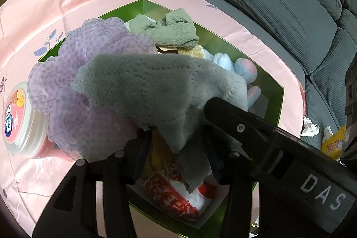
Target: Organize soft objects
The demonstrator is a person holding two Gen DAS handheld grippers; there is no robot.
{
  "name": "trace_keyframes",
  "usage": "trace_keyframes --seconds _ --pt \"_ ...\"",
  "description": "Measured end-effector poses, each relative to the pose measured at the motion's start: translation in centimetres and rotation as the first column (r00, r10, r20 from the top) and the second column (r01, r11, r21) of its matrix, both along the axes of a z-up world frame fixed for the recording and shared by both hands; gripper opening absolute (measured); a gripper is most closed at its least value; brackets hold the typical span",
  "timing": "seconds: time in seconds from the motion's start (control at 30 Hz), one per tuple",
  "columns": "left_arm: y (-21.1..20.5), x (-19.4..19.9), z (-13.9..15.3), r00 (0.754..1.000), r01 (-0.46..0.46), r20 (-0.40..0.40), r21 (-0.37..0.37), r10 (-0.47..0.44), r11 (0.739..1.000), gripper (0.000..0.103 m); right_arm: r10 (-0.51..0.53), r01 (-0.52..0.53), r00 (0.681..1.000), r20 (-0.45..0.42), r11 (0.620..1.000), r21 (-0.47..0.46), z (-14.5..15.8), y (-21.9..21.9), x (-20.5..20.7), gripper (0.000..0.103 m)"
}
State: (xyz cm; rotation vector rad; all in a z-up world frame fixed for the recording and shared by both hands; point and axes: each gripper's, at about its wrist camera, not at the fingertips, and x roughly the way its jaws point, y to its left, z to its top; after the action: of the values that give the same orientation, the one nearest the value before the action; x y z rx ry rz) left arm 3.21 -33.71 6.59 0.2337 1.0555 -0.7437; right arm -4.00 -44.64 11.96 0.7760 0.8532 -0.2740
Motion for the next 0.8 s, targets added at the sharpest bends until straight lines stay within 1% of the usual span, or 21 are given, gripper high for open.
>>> trace_keyframes --seconds 0.03,0.1,0.23,0.37,0.43,0.5,0.53,0.67,0.7,0.73,0.77,0.8 --pt "0.0 0.0 0.0 1.0 -0.002 0.002 0.0 0.002 1.0 0.052 0.001 -0.001 1.0 0.0 1.0 0.001 0.0 0.0 0.0 0.037" --pt "0.1 -0.1 0.1 1.0 -0.003 0.003 -0.006 0.003 1.0 0.056 0.001 -0.001 1.0 0.0 1.0 0.001 0.0 0.0 0.0 0.037" --pt "0.3 -0.2 0.2 1.0 -0.002 -0.007 -0.02 0.002 1.0 0.059 0.004 -0.004 1.0 0.004 1.0 0.006 0.1 -0.1 -0.1 0.037" --pt "0.3 -0.7 0.9 1.0 0.007 0.022 -0.02 -0.006 1.0 0.064 0.009 -0.01 1.0 0.008 1.0 0.01 0.2 -0.2 -0.2 0.037" --pt "0.3 -1.1 1.3 0.999 0.014 0.031 -0.024 -0.013 1.0 0.069 0.011 -0.011 1.0 0.019 1.0 0.01 0.4 -0.2 -0.4 0.037" --pt "0.4 -1.4 1.8 0.999 0.018 0.048 -0.03 -0.017 0.999 0.072 0.01 -0.01 0.999 0.032 1.0 0.012 0.6 -0.2 -0.6 0.046" --pt "0.5 -1.5 1.9 0.998 0.019 0.054 -0.032 -0.017 0.999 0.074 0.011 -0.011 0.999 0.04 1.0 0.012 0.8 -0.1 -0.7 0.052" --pt "0.9 -2.1 3.0 0.996 0.025 0.083 -0.046 -0.021 0.999 0.08 0.017 -0.018 0.997 0.075 1.0 0.007 1.6 0.2 -1.0 0.054" --pt "1.0 -2.3 3.3 0.995 0.025 0.095 -0.049 -0.021 0.998 0.083 0.02 -0.02 0.996 0.086 1.0 0.007 1.8 0.3 -1.1 0.055" --pt "1.1 -2.5 3.4 0.994 0.025 0.105 -0.051 -0.02 0.998 0.086 0.023 -0.023 0.995 0.098 1.0 0.007 2.1 0.3 -1.2 0.058" --pt "1.3 -2.7 3.7 0.993 0.027 0.12 -0.054 -0.02 0.998 0.087 0.024 -0.025 0.994 0.105 1.0 0.006 2.3 0.4 -1.3 0.063" --pt "1.4 -2.9 4.0 0.991 0.028 0.129 -0.057 -0.02 0.998 0.087 0.027 -0.027 0.993 0.113 1.0 0.001 2.5 0.5 -1.4 0.064"
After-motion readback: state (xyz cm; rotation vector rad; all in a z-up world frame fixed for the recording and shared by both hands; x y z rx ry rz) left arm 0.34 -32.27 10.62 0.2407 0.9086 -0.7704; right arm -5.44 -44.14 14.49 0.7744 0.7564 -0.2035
